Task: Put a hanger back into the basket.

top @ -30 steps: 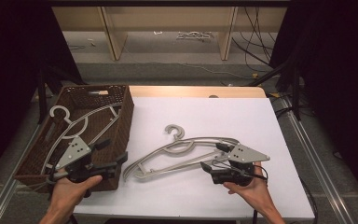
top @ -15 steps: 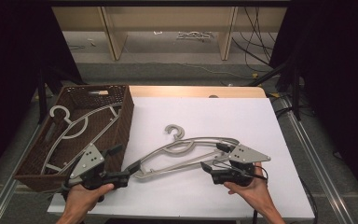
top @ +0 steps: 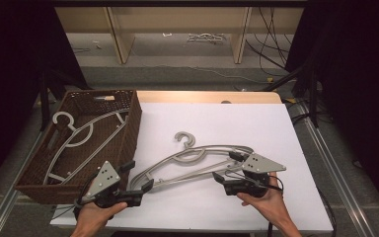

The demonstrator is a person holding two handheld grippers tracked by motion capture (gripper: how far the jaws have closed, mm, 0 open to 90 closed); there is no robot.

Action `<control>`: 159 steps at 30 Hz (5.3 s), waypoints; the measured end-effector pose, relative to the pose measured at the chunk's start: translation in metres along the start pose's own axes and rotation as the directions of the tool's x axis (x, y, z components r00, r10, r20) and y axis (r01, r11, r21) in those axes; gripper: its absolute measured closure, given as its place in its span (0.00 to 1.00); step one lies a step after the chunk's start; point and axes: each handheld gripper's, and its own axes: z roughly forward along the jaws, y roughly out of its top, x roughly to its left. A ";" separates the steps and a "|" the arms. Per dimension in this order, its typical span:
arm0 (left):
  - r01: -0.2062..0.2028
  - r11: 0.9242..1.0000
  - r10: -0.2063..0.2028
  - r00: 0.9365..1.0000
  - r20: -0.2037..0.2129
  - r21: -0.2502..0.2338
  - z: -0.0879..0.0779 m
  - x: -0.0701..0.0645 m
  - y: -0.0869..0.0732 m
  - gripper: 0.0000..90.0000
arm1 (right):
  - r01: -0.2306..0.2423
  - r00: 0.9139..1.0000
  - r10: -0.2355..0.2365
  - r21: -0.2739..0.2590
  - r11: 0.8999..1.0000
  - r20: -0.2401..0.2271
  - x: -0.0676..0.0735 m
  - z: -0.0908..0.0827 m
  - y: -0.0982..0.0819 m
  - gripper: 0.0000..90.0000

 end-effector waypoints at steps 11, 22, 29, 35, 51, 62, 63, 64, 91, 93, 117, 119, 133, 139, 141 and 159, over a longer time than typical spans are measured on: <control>0.005 1.000 -0.006 1.000 -0.020 -0.016 0.002 -0.001 -0.010 0.18 | 0.034 0.999 -0.035 0.016 0.999 0.023 -0.004 0.006 -0.001 0.18; -0.006 1.000 0.006 1.000 -0.017 -0.022 0.005 -0.001 -0.013 0.19 | 0.118 0.993 -0.119 0.145 0.982 0.001 -0.027 0.042 0.012 0.22; -0.007 1.000 0.007 1.000 -0.011 -0.016 0.005 0.000 -0.013 0.20 | 0.159 0.987 -0.162 0.317 0.935 -0.014 -0.047 0.086 0.027 0.29; -0.006 1.000 0.005 1.000 -0.006 -0.013 0.005 0.000 -0.013 0.20 | 0.196 0.980 -0.193 0.386 0.902 -0.047 -0.065 0.112 0.023 0.34; 0.003 1.000 -0.003 1.000 0.001 -0.017 0.005 0.001 -0.013 0.20 | 0.177 0.983 -0.137 0.461 0.870 -0.119 -0.091 0.134 0.010 0.39; 0.006 1.000 -0.005 1.000 0.017 -0.024 0.006 -0.001 -0.013 0.20 | 0.160 0.983 -0.095 0.483 0.861 -0.157 -0.103 0.139 -0.003 0.49; 0.005 1.000 -0.004 1.000 0.019 -0.022 0.005 -0.001 -0.013 0.20 | 0.161 0.982 -0.092 0.485 0.859 -0.164 -0.103 0.139 -0.004 0.49; 0.003 1.000 -0.002 1.000 0.013 -0.014 0.005 -0.001 -0.013 0.20 | 0.166 0.981 -0.095 0.481 0.861 -0.169 -0.104 0.140 -0.005 0.49; 0.011 1.000 -0.010 1.000 0.028 -0.013 0.006 0.000 -0.013 0.20 | 0.441 0.893 -0.330 0.452 0.776 -0.304 -0.104 0.133 0.007 0.81; 0.010 1.000 -0.009 0.999 0.032 -0.013 0.006 0.000 -0.013 0.20 | 0.464 0.883 -0.358 0.448 0.764 -0.305 -0.104 0.131 0.010 0.83; 0.009 1.000 -0.008 1.000 0.020 -0.017 0.010 -0.001 0.001 0.20 | 0.644 0.765 -0.565 0.338 0.686 -0.309 -0.091 0.090 0.029 0.90; 0.003 1.000 -0.003 1.000 0.018 -0.001 0.015 -0.003 0.004 0.20 | 0.653 0.757 -0.579 0.327 0.683 -0.302 -0.090 0.086 0.031 0.90; -0.054 0.985 0.054 0.999 0.007 0.163 0.069 -0.008 0.034 0.22 | 0.671 0.740 -0.603 0.275 0.688 -0.298 -0.081 0.062 0.039 0.92; -0.056 0.973 0.055 0.998 0.010 0.224 0.096 -0.004 0.046 0.24 | 0.689 0.724 -0.620 0.256 0.678 -0.302 -0.073 0.054 0.043 0.92; -0.054 0.967 0.053 0.999 0.008 0.249 0.104 -0.006 0.048 0.26 | 0.694 0.718 -0.625 0.250 0.675 -0.306 -0.072 0.052 0.045 0.92; -0.085 0.936 0.067 0.996 0.064 0.341 0.128 -0.016 0.061 0.50 | 0.729 0.681 -0.657 0.215 0.650 -0.323 -0.060 0.044 0.052 0.92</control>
